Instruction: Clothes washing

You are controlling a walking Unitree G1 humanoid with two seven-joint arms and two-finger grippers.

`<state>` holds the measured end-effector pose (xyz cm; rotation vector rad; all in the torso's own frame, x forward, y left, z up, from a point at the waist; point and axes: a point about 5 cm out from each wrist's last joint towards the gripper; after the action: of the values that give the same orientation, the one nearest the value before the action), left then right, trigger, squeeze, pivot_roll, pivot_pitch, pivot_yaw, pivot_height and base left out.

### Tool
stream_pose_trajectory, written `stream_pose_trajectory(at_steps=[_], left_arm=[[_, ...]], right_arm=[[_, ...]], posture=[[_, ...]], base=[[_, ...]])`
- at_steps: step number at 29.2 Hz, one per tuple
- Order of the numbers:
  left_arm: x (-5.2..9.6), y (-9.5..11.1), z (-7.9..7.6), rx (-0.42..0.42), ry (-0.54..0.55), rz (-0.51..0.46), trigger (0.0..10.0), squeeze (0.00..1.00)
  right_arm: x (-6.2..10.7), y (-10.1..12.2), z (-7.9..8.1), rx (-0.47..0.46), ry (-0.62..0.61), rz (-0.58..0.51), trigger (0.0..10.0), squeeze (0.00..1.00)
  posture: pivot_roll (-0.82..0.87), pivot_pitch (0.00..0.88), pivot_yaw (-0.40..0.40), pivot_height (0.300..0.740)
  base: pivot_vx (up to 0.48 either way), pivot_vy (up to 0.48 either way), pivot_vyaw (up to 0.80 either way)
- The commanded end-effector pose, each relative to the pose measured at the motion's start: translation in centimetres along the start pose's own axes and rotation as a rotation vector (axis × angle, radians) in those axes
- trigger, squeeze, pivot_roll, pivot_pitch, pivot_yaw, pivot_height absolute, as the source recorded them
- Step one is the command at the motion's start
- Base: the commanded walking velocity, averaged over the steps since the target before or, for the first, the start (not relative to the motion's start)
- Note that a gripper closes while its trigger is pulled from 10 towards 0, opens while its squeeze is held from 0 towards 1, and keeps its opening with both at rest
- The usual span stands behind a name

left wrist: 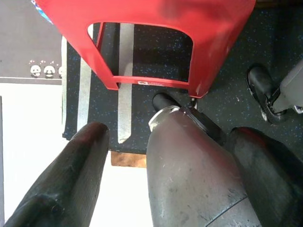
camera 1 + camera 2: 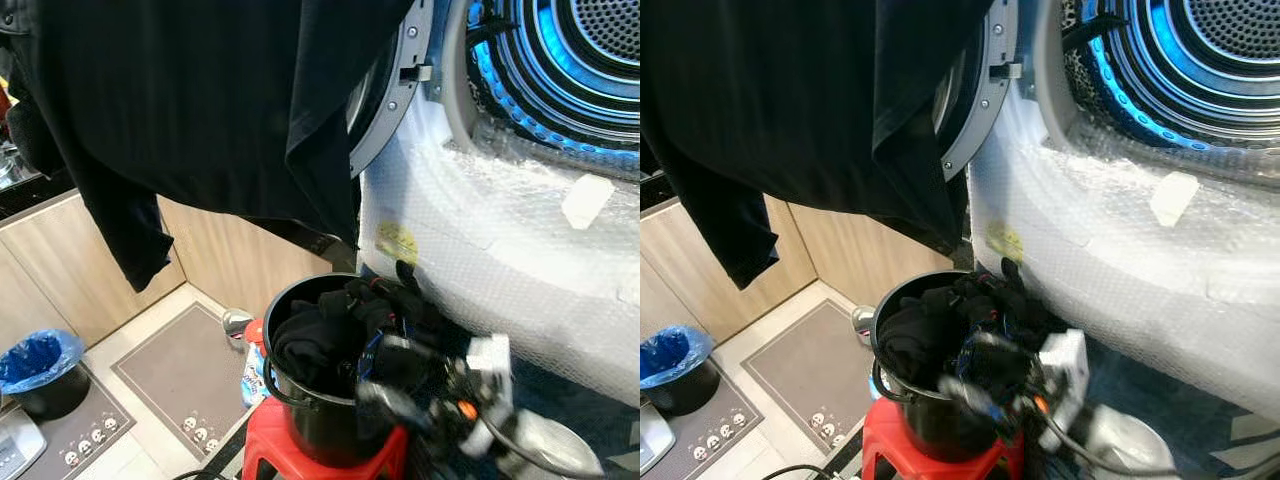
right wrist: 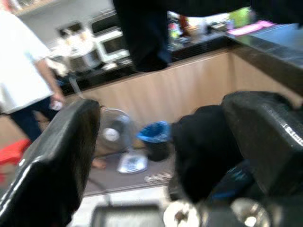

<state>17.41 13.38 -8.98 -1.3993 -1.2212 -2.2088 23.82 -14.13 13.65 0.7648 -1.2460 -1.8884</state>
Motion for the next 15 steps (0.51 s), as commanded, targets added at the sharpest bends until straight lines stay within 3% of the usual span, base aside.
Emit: stream_pose_trajectory(at_steps=[1,7,15], left_arm=[[0.2,-1.2,-0.2,-0.002,-0.011,0.050,10.0,0.00],[0.2,-1.3,0.0,-0.003,-0.007,0.054,10.0,0.00],[0.3,-1.4,0.1,-0.013,-0.002,0.059,10.0,0.00]], right_arm=[[-0.4,0.2,-0.3,0.041,-0.072,-0.010,10.0,0.00],[-2.2,-0.1,-0.5,0.106,-0.204,-0.028,10.0,0.00],[-2.9,-2.2,-2.0,0.164,-0.390,0.138,10.0,0.00]], posture=[[-0.16,0.000,0.071,0.740],[-0.15,0.000,0.071,0.740],[-0.14,0.000,0.075,0.740]], base=[[0.000,0.000,0.00],[0.000,0.000,0.00],[0.000,0.000,0.00]])
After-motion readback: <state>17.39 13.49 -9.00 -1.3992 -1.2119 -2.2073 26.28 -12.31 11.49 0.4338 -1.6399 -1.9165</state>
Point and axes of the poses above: a point about 5 cm out from each wrist's last joint towards the gripper, its own x axis pointing back from the gripper into the wrist, its own y axis along the axis of the wrist's last joint, z = x × y, and after that the axes turned 8 degrees about -x, right-handed
